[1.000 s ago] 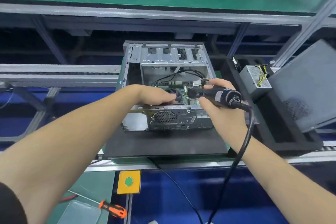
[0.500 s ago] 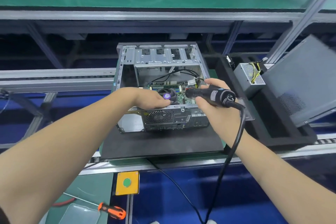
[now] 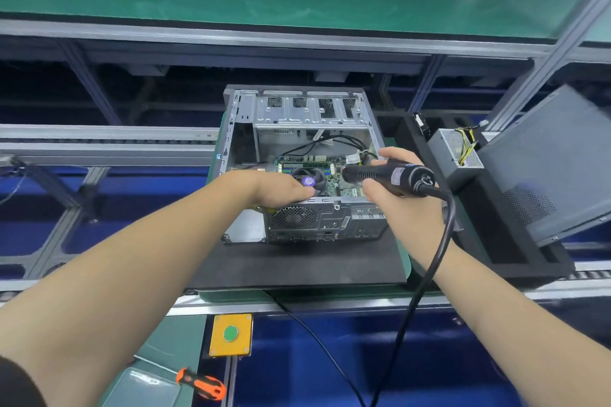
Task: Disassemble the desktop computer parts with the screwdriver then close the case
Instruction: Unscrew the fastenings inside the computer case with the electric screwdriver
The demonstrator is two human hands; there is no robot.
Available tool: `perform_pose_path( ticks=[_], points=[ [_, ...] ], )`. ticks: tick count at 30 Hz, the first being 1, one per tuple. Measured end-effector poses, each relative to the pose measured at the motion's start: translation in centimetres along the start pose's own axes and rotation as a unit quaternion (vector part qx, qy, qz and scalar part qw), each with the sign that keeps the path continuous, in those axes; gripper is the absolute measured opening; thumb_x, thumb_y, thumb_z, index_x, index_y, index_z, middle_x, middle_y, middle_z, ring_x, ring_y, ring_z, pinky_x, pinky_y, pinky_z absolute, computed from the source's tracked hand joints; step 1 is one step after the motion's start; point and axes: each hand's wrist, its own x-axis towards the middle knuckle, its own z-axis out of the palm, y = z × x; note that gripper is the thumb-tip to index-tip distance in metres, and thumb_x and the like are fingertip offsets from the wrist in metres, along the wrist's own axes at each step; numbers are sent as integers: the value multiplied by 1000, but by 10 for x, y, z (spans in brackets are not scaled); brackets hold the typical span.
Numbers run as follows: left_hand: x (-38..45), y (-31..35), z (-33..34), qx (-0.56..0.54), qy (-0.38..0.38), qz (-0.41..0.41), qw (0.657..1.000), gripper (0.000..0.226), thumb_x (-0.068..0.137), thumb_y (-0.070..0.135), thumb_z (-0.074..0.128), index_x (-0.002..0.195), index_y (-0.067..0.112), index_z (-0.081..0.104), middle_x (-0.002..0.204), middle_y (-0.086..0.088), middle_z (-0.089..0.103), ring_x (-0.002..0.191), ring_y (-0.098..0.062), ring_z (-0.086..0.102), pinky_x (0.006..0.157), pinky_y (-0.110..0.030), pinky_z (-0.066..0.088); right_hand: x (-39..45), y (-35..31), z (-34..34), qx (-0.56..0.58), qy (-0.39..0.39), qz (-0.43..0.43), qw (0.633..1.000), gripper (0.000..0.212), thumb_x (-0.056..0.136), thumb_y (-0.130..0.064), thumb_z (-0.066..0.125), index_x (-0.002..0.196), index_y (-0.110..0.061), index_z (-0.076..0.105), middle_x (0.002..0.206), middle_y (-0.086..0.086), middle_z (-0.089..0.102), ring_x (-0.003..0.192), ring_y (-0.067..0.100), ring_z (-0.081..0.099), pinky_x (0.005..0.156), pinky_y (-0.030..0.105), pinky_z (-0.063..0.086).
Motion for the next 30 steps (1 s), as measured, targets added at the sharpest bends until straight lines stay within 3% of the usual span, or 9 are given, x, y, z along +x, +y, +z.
perform_pose_path(
  ticks=[3, 7, 9, 11, 13, 18, 23, 27, 30],
  points=[
    [-2, 0, 3, -3, 8, 1, 1000, 69, 96, 75, 23, 128, 26, 61, 148, -4, 52, 129, -25, 49, 103, -38, 33, 4, -3, -12, -1, 4, -10, 1000, 47, 83, -2, 78, 117, -31, 65, 106, -20, 71, 93, 0, 70, 79, 7, 49],
    [-2, 6, 9, -7, 38, -1, 999, 79, 96, 77, 19, 145, 26, 55, 154, -4, 48, 139, -25, 45, 113, -38, 34, 16, 0, -34, 1, 6, -13, 1000, 47, 83, -4, 78, 118, -32, 64, 101, -18, 72, 84, 2, 70, 77, 12, 52],
    [-1, 11, 12, -8, 57, -2, 998, 81, 95, 79, 15, 146, 30, 53, 155, 0, 48, 140, -23, 44, 117, -40, 32, 24, 5, -50, 7, 9, -13, 1000, 47, 83, -7, 78, 119, -33, 64, 103, -16, 72, 86, 8, 73, 82, 23, 59],
    [2, 17, 17, -6, 85, -5, 996, 78, 97, 76, 13, 144, 31, 55, 152, 1, 52, 139, -22, 46, 116, -41, 34, 35, 14, -70, 11, 4, -11, 1000, 47, 83, -10, 78, 119, -37, 65, 111, -10, 72, 93, 19, 75, 88, 45, 63],
    [4, 25, 21, 2, 110, -20, 994, 76, 98, 74, 13, 138, 29, 60, 144, -2, 59, 132, -24, 52, 110, -39, 39, 45, 25, -93, 5, 2, -22, 1000, 45, 82, -14, 80, 118, -38, 65, 114, -8, 71, 95, 25, 75, 87, 53, 62],
    [1, 46, 32, 41, 172, -99, 979, 73, 99, 74, 13, 95, 26, 69, 108, -2, 68, 110, -28, 59, 95, -42, 49, 66, 56, -146, 24, -12, -23, 999, 44, 78, -25, 81, 115, -43, 65, 113, -6, 71, 97, 31, 74, 90, 57, 59],
    [-3, 68, 41, 46, 213, -167, 962, 71, 99, 70, 16, 117, 27, 69, 114, -9, 70, 106, -30, 61, 88, -39, 49, 87, 80, -181, 51, -48, -20, 997, 43, 80, -20, 80, 115, -41, 66, 111, -6, 72, 94, 30, 74, 90, 55, 60],
    [-6, 79, 49, 53, 239, -226, 943, 71, 101, 66, 20, 105, 17, 71, 110, -16, 71, 104, -33, 62, 87, -39, 50, 96, 87, -190, 76, -86, -5, 993, 43, 78, -22, 79, 110, -47, 65, 106, -10, 73, 86, 18, 73, 90, 44, 60],
    [-6, 86, 45, 46, 230, -251, 939, 69, 102, 64, 21, 108, 16, 71, 115, -17, 69, 109, -34, 61, 90, -39, 49, 104, 90, -192, 94, -108, 7, 990, 43, 79, -19, 78, 107, -49, 65, 104, -14, 72, 88, 20, 73, 90, 47, 61]
  ],
)
